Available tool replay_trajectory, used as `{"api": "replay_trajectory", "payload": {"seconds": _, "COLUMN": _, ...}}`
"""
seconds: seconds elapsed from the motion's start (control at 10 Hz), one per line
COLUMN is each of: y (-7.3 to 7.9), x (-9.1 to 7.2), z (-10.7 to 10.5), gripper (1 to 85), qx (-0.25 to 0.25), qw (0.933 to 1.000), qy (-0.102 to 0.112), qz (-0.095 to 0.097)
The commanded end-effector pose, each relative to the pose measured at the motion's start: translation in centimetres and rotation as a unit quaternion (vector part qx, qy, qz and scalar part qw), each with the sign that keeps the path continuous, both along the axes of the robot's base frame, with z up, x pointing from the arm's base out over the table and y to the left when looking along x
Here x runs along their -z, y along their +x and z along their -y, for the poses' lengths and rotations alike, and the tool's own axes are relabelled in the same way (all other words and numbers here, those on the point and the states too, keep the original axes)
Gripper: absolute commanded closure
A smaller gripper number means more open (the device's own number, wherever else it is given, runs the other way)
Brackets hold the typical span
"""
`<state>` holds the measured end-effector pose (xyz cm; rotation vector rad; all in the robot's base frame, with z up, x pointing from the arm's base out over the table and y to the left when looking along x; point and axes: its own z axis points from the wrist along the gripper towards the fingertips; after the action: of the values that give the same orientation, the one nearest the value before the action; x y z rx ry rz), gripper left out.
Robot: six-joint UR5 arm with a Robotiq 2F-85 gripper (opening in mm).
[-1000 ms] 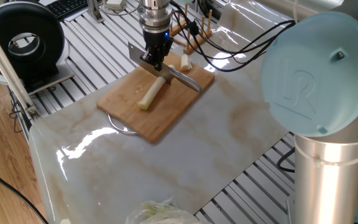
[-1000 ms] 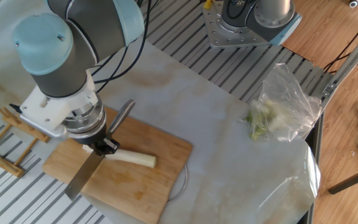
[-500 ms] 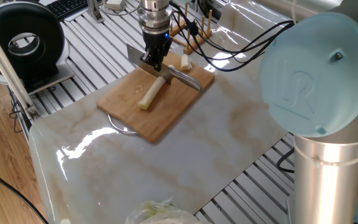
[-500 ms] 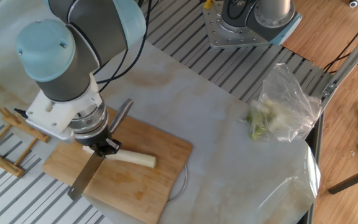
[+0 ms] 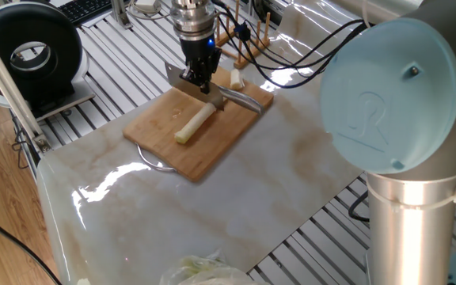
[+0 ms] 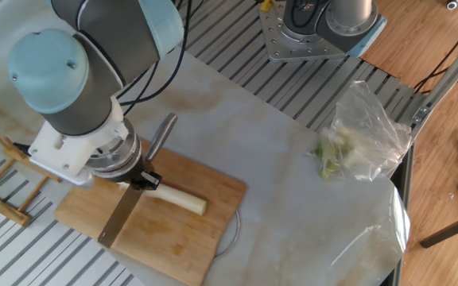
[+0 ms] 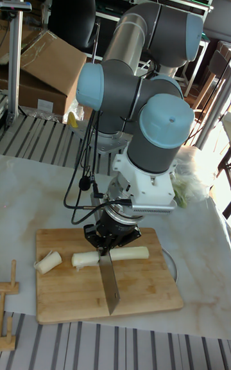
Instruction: Chop the scallions
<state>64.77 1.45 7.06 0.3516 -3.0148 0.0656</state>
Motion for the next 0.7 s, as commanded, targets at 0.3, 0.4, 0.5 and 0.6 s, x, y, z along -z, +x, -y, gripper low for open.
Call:
{"api": "replay_trajectory", "payload": {"seconds": 0.3, "y": 0.2, "x": 1.6, "z": 1.3, "gripper": 84.3, "qx": -0.002, "qw": 0.9998, "qy": 0.003, "qz": 0.019}}
{"api": "replay_trajectory", "payload": {"seconds": 0.4, "y": 0.3, "x": 2.1, "z": 1.4, "gripper": 84.3, "qx": 0.003, "qw": 0.9995, "qy": 0.015, "qz": 0.027}}
{"api": "replay_trajectory", "payload": {"seconds": 0.5, "y": 0.5, "x": 2.5, "z": 1.4, "gripper": 84.3, "qx": 0.002, "qw": 0.9992, "qy": 0.019, "qz": 0.034}}
{"api": "replay_trajectory", "payload": {"seconds": 0.6, "y": 0.5, "x": 2.5, "z": 1.5, "gripper": 84.3, "qx": 0.001, "qw": 0.9991, "qy": 0.018, "qz": 0.037}}
